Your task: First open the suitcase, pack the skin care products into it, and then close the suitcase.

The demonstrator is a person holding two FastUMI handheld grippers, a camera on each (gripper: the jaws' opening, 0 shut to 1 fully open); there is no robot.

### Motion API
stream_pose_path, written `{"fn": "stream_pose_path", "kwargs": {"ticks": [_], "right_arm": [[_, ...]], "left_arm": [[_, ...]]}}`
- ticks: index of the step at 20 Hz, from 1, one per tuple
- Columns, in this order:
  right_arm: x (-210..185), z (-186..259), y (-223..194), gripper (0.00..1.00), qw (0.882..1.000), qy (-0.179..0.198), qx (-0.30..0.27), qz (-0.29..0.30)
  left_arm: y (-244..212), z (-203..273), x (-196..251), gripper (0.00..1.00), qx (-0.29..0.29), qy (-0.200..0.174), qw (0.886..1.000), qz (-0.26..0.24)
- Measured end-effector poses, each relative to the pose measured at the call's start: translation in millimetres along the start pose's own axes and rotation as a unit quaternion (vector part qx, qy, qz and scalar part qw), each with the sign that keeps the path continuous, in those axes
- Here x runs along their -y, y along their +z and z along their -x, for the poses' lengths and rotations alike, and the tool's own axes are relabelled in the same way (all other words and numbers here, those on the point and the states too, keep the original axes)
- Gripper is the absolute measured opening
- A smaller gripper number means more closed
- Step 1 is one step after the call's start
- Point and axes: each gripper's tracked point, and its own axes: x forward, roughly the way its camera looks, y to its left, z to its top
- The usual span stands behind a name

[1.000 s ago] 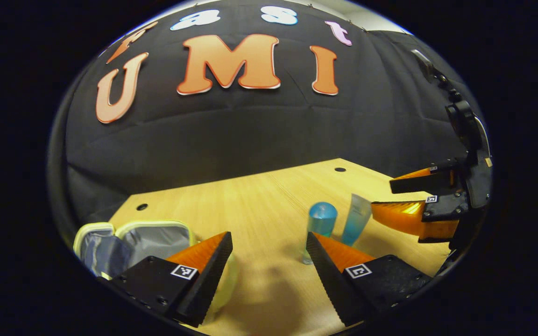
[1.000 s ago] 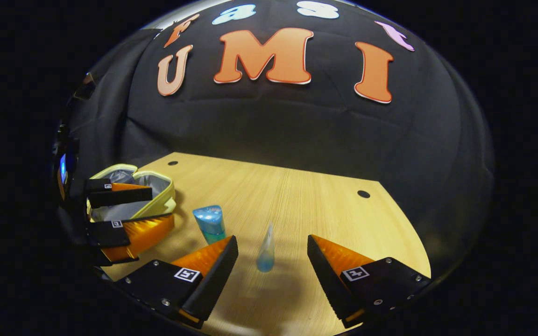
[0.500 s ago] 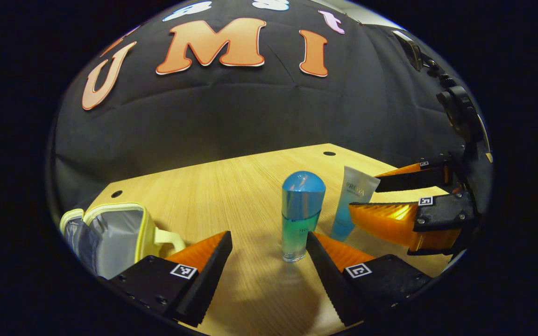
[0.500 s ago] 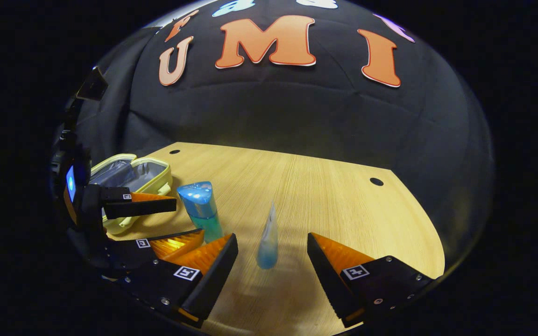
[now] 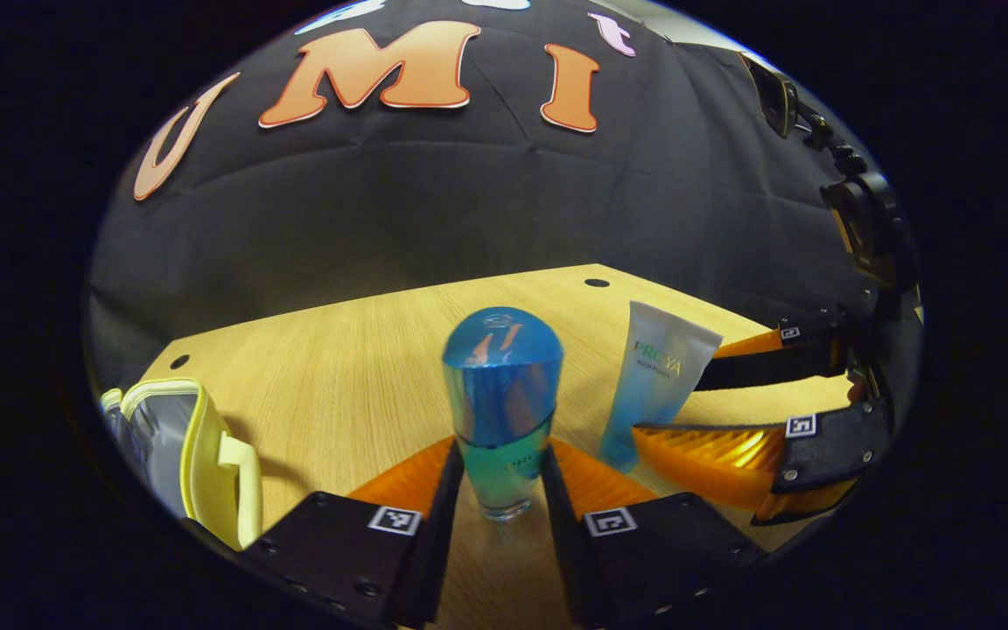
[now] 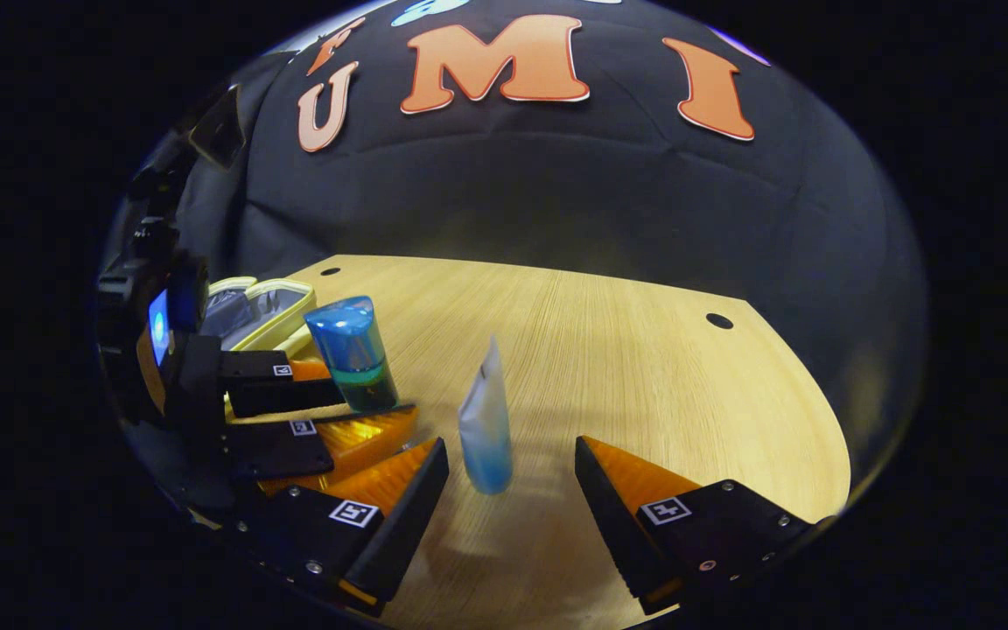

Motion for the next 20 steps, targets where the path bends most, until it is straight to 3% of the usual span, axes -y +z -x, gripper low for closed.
{"fn": "stream_pose_path", "kwargs": {"ticks": [1, 3, 8, 10, 11, 12, 14, 18, 19, 20], "right_arm": [[-0.5, -2.0, -0.9, 0.93, 1.0, 0.005, -0.002, 0.002], [-2.9, -6.3, -3.9, 0.91, 1.0, 0.015, -0.007, 0.0], [-9.0, -18.2, -3.8, 0.8, 0.999, 0.033, -0.011, -0.01], [-12.4, -21.6, -2.4, 0.68, 0.999, 0.042, -0.012, -0.023], [-14.2, -22.7, -7.0, 0.54, 0.998, 0.044, -0.021, -0.026], [-13.9, -23.3, -7.3, 0.56, 0.998, 0.041, -0.028, -0.029], [-20.8, -24.9, 1.4, 0.43, 0.997, 0.055, -0.025, -0.051], [-24.4, -15.0, 16.8, 0.42, 0.996, 0.068, -0.024, -0.057], [-26.2, -9.7, 25.9, 0.37, 0.996, 0.071, -0.018, -0.057], [-27.2, -5.4, 37.2, 0.42, 0.996, 0.075, -0.011, -0.056]], "left_arm": [[2.6, 0.7, -1.6, 0.47, 0.001, 0.001, 1.0, 0.0], [3.6, -3.8, -6.5, 0.44, 0.0, 0.011, 1.0, 0.011], [24.6, 6.8, -20.9, 0.45, 0.014, 0.04, 0.999, 0.027], [38.7, 13.3, -27.1, 0.44, 0.023, 0.047, 0.998, 0.029], [45.2, 17.4, -30.7, 0.45, 0.026, 0.051, 0.998, 0.03], [49.3, 22.3, -35.5, 0.45, 0.029, 0.057, 0.998, 0.029], [60.7, 31.4, -45.6, 0.46, 0.034, 0.07, 0.997, 0.029], [77.6, 55.8, -65.9, 0.46, 0.042, 0.098, 0.994, 0.035], [83.6, 62.9, -72.7, 0.45, 0.043, 0.107, 0.993, 0.034], [89.2, 69.9, -77.5, 0.45, 0.045, 0.114, 0.992, 0.035]]}}
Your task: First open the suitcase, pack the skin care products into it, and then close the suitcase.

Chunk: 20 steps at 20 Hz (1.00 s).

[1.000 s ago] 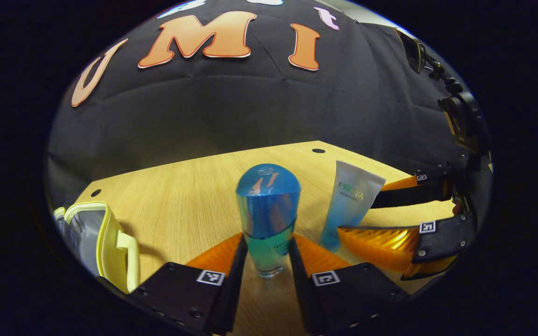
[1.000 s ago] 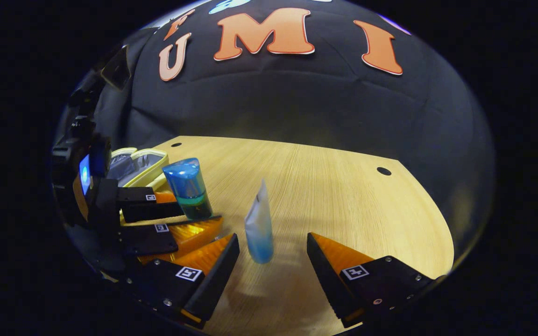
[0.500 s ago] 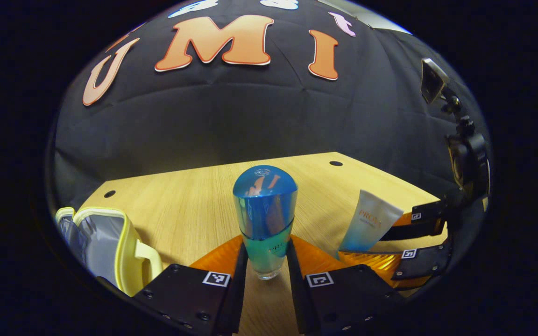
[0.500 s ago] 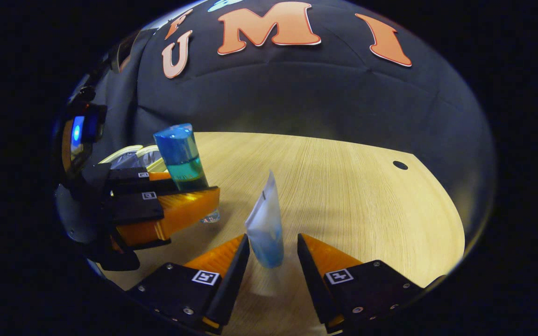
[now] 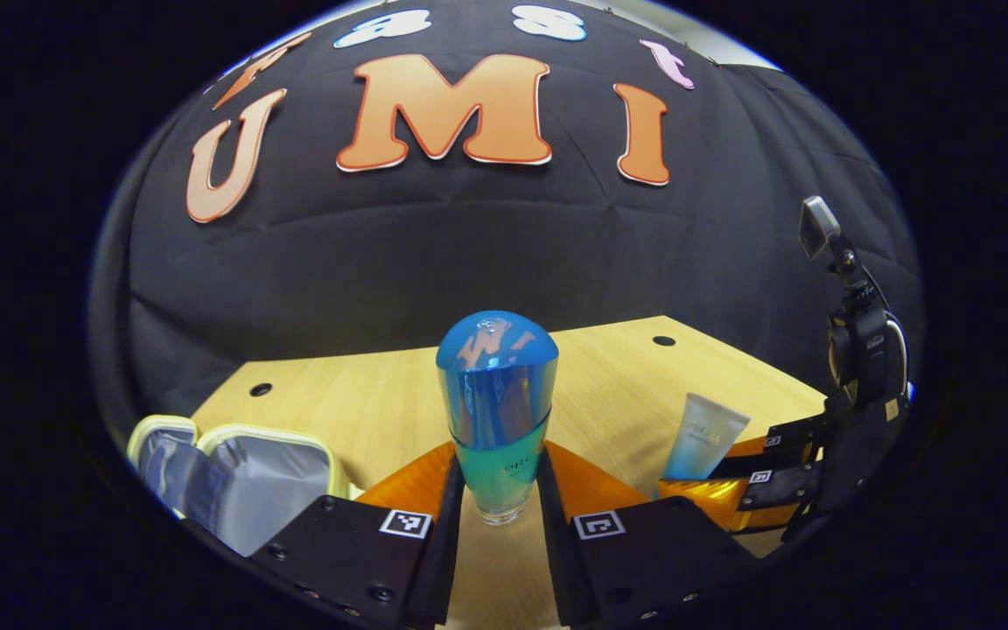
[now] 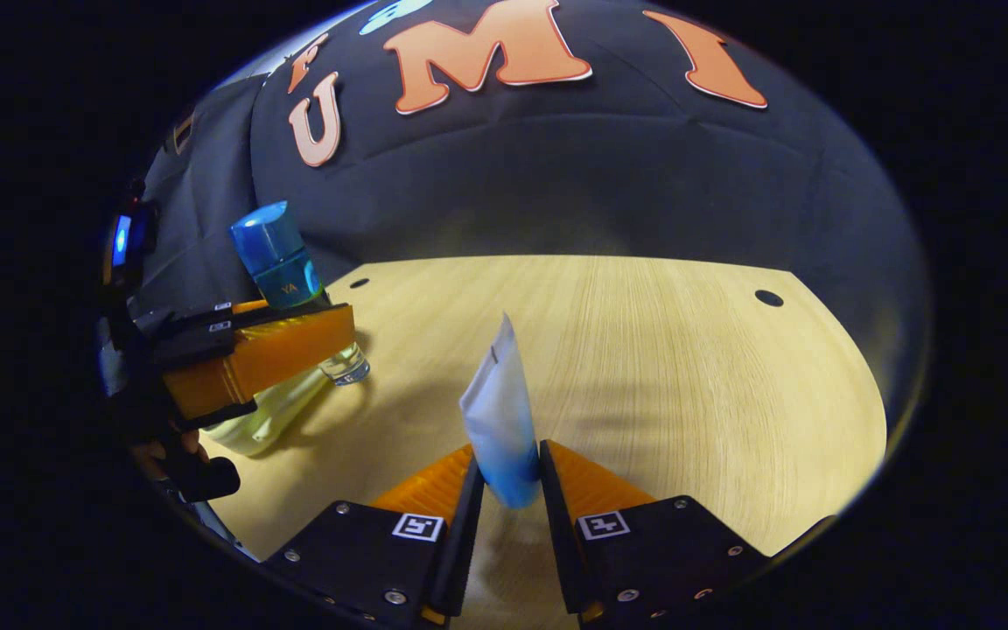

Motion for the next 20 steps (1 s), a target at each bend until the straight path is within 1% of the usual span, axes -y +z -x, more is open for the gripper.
{"fn": "stream_pose_path", "kwargs": {"ticks": [7, 12, 17, 20], "right_arm": [[-37.8, 40.9, 60.6, 0.42, 0.998, 0.044, 0.039, 0.017], [-72.7, 71.6, 93.3, 0.42, 0.993, 0.077, 0.069, 0.05], [-102.4, 89.2, 119.1, 0.42, 0.986, 0.115, 0.095, 0.072], [-118.6, 93.1, 128.2, 0.42, 0.982, 0.12, 0.108, 0.098]], "left_arm": [[44.7, 47.4, -53.5, 0.44, 0.011, 0.059, 0.998, 0.004], [56.4, 85.1, -87.9, 0.44, 0.003, 0.099, 0.995, 0.013], [65.0, 122.5, -126.7, 0.44, 0.003, 0.142, 0.99, 0.019], [62.8, 137.1, -152.4, 0.44, 0.002, 0.155, 0.988, 0.026]]}}
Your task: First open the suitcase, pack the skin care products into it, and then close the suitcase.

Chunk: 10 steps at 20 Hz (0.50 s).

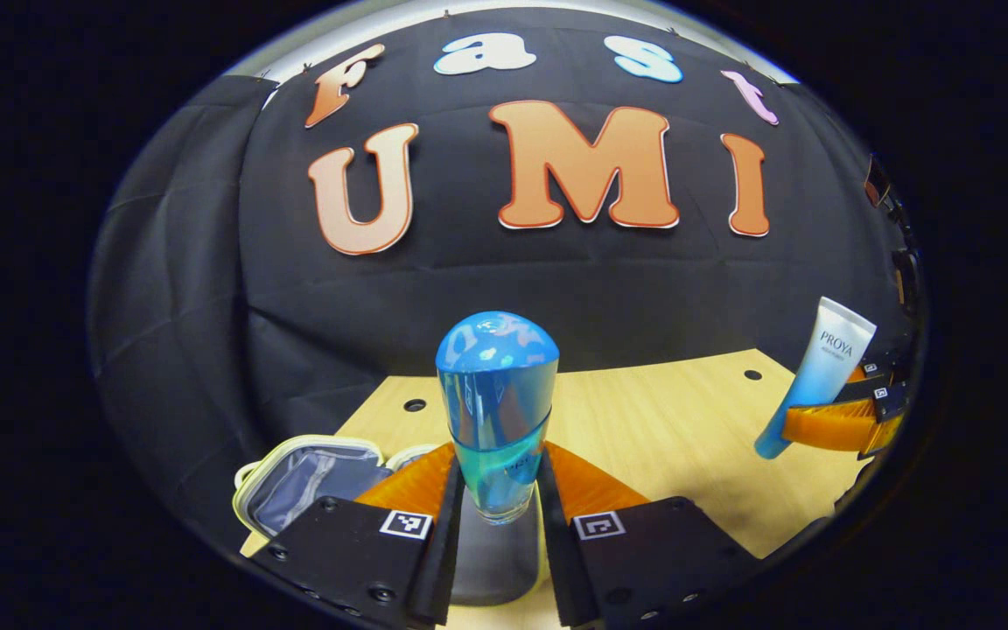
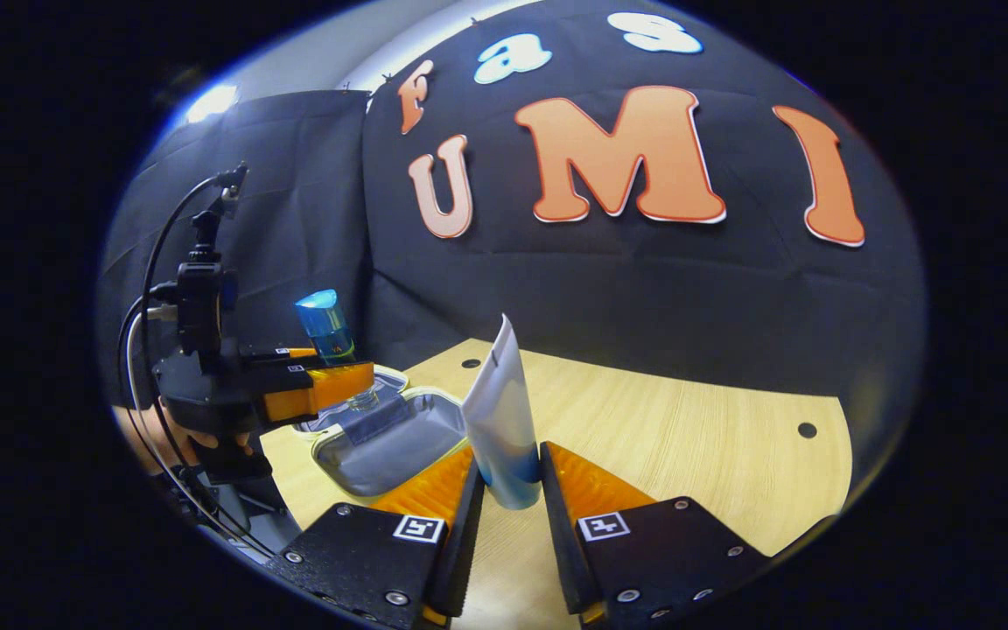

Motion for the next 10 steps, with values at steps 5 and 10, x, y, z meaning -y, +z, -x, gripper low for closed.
{"fn": "stream_pose_path", "kwargs": {"ticks": [5, 10], "right_arm": [[-30.8, -9.3, 9.1, 0.42, 1.0, -0.017, 0.005, -0.001], [-71.3, -29.3, 1.9, 0.42, 0.998, -0.046, -0.007, -0.046]], "left_arm": [[-6.1, -3.3, -40.4, 0.44, -0.006, -0.018, 1.0, 0.004], [-31.5, -16.4, -61.2, 0.45, -0.044, -0.073, 0.996, 0.005]]}}
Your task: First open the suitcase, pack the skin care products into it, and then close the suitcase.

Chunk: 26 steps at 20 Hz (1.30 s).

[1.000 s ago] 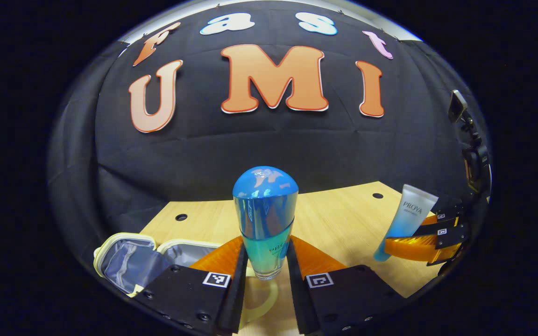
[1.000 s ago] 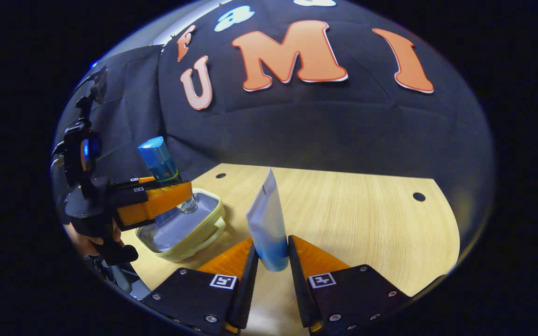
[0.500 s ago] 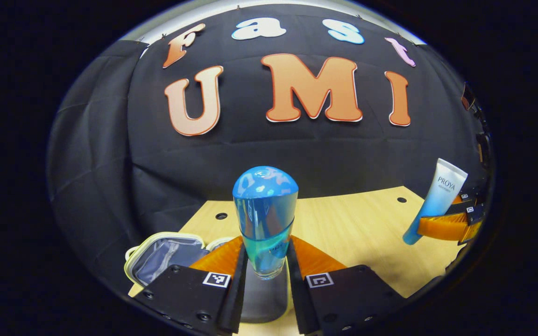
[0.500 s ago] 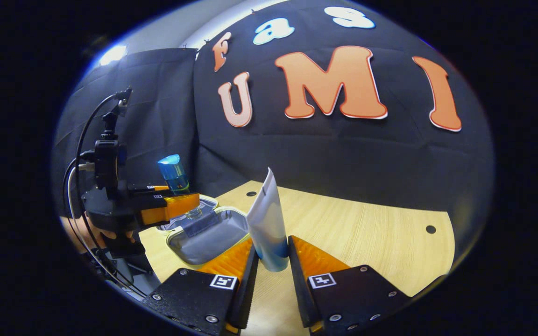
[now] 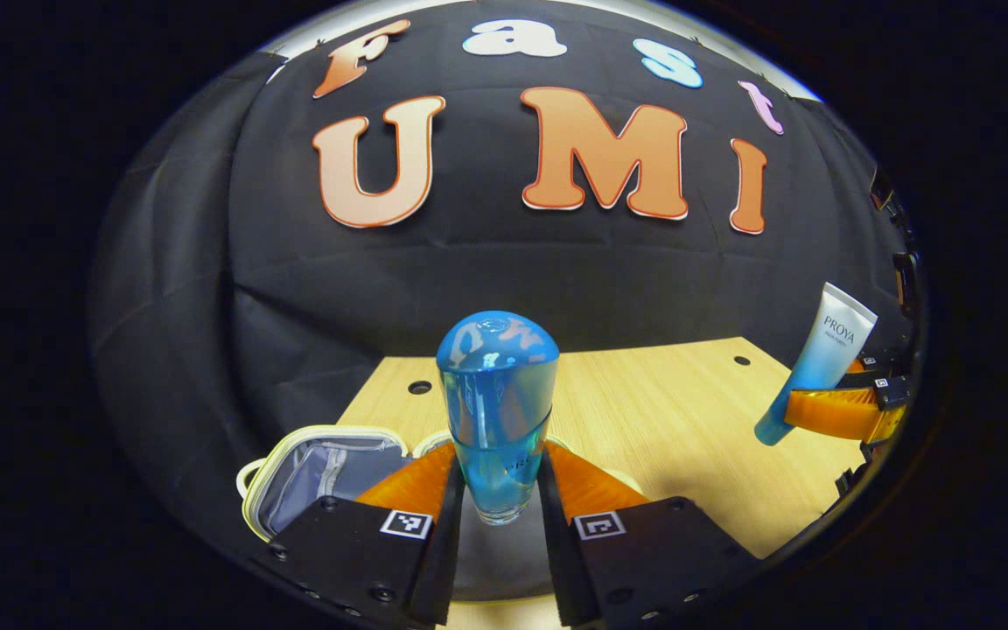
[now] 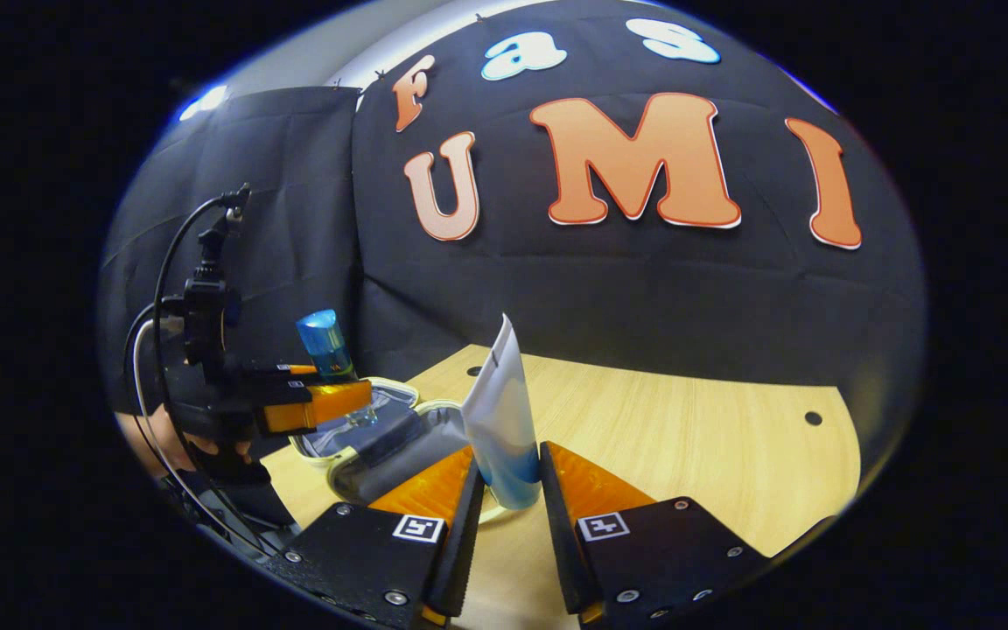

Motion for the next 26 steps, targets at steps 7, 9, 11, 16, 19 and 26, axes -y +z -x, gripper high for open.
{"fn": "stream_pose_path", "kwargs": {"ticks": [7, 9, 11, 16, 19, 26], "right_arm": [[-48.3, -25.2, -22.4, 0.42, 0.998, -0.044, -0.027, -0.025], [-63.5, -32.5, -27.2, 0.42, 0.997, -0.05, -0.032, -0.041], [-78.1, -37.7, -36.5, 0.42, 0.997, -0.051, -0.045, -0.042], [-99.5, -45.2, -58.2, 0.42, 0.995, -0.036, -0.088, -0.038], [-101.2, -51.3, -62.5, 0.42, 0.994, -0.026, -0.094, -0.041], [-96.3, -75.4, -80.7, 0.42, 0.991, -0.003, -0.127, -0.044]], "left_arm": [[-43.0, -14.5, -31.0, 0.46, -0.062, -0.072, 0.995, 0.005], [-57.3, -19.7, -40.9, 0.45, -0.083, -0.083, 0.993, -0.006], [-73.5, -22.4, -48.3, 0.45, -0.108, -0.095, 0.989, -0.01], [-106.3, -28.6, -52.2, 0.43, -0.162, -0.115, 0.98, -0.02], [-126.6, -36.1, -52.4, 0.46, -0.203, -0.116, 0.972, -0.011], [-168.5, -60.6, -45.6, 0.45, -0.298, -0.105, 0.949, 0.016]]}}
